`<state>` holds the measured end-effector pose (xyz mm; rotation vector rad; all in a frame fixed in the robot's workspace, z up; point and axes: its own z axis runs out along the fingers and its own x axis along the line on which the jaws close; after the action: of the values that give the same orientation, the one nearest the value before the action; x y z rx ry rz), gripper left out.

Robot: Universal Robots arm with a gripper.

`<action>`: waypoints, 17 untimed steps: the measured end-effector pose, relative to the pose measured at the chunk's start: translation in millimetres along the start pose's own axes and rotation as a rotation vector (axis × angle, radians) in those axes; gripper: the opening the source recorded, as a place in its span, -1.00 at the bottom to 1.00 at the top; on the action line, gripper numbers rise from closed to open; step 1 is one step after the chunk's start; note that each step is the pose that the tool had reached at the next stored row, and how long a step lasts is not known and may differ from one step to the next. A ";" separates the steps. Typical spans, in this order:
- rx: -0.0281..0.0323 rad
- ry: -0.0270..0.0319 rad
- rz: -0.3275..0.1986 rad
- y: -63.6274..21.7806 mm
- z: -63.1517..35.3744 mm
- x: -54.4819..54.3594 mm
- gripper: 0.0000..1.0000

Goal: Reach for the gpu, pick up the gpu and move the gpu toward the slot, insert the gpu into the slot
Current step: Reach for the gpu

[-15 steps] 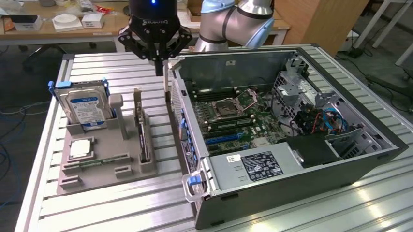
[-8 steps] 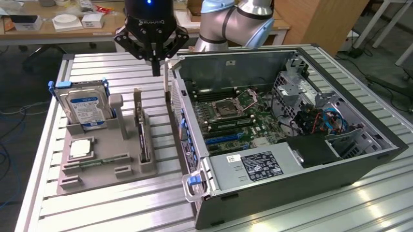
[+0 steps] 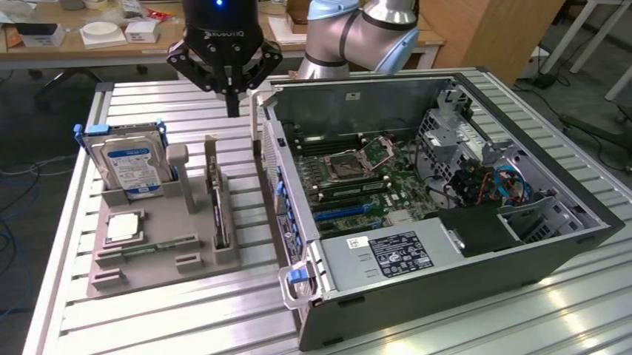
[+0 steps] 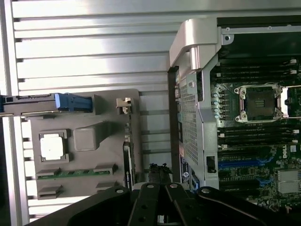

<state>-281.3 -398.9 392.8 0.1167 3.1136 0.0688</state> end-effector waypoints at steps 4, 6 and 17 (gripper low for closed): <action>-0.0001 0.0000 0.000 -0.3 -0.1 3.4 -0.80; 0.0000 0.0001 0.000 -0.4 -0.1 5.2 -0.80; 0.0000 0.0001 0.000 -1.0 -0.4 13.6 -0.80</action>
<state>-294.9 -398.9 392.8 0.1166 3.1137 0.0688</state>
